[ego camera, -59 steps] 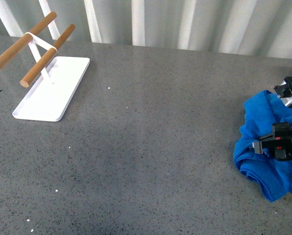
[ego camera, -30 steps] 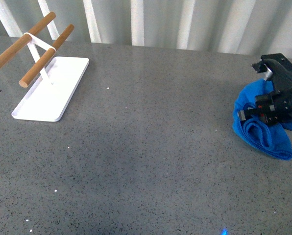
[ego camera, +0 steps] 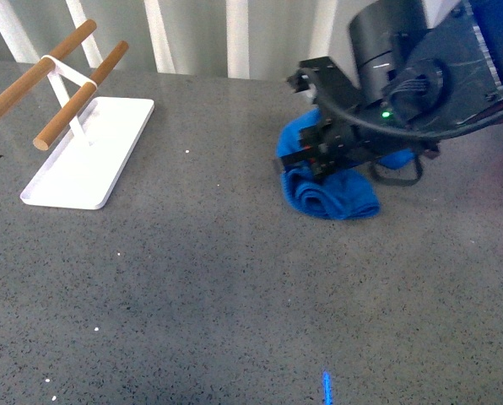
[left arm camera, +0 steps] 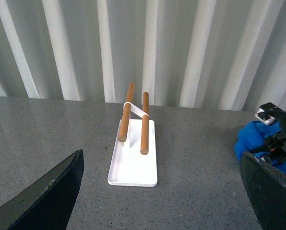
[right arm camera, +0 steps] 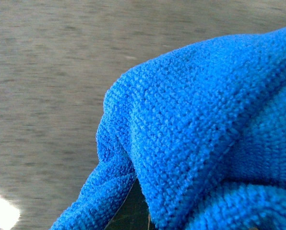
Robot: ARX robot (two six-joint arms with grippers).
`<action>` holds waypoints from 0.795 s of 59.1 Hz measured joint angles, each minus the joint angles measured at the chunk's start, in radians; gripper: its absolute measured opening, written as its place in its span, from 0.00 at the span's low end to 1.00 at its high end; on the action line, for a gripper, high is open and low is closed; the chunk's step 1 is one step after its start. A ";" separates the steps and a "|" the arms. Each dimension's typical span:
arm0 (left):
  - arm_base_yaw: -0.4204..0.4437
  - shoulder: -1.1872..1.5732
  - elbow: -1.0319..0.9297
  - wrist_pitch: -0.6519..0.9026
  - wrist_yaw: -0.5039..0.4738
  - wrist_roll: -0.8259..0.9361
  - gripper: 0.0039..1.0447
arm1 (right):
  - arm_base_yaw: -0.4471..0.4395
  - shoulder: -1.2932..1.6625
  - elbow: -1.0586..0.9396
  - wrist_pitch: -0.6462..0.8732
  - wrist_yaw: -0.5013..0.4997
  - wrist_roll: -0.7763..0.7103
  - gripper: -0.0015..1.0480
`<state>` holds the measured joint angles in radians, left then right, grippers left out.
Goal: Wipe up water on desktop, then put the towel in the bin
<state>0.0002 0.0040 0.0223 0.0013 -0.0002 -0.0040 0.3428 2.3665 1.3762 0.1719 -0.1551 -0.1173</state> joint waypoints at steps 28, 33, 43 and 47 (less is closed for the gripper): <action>0.000 0.000 0.000 0.000 0.000 0.000 0.94 | -0.035 -0.350 -0.528 0.031 -0.107 -0.162 0.05; 0.000 0.000 0.000 0.000 0.000 0.000 0.94 | -0.077 -0.411 -0.602 0.039 -0.130 -0.185 0.05; 0.000 0.000 0.000 0.000 0.000 0.000 0.94 | -0.181 -0.500 -0.719 0.039 -0.156 -0.250 0.05; 0.000 0.000 0.000 0.000 0.000 0.000 0.94 | -0.232 -0.510 -0.736 0.032 -0.156 -0.286 0.05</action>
<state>0.0002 0.0040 0.0223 0.0013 -0.0002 -0.0040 0.1108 1.8565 0.6399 0.2035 -0.3111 -0.4034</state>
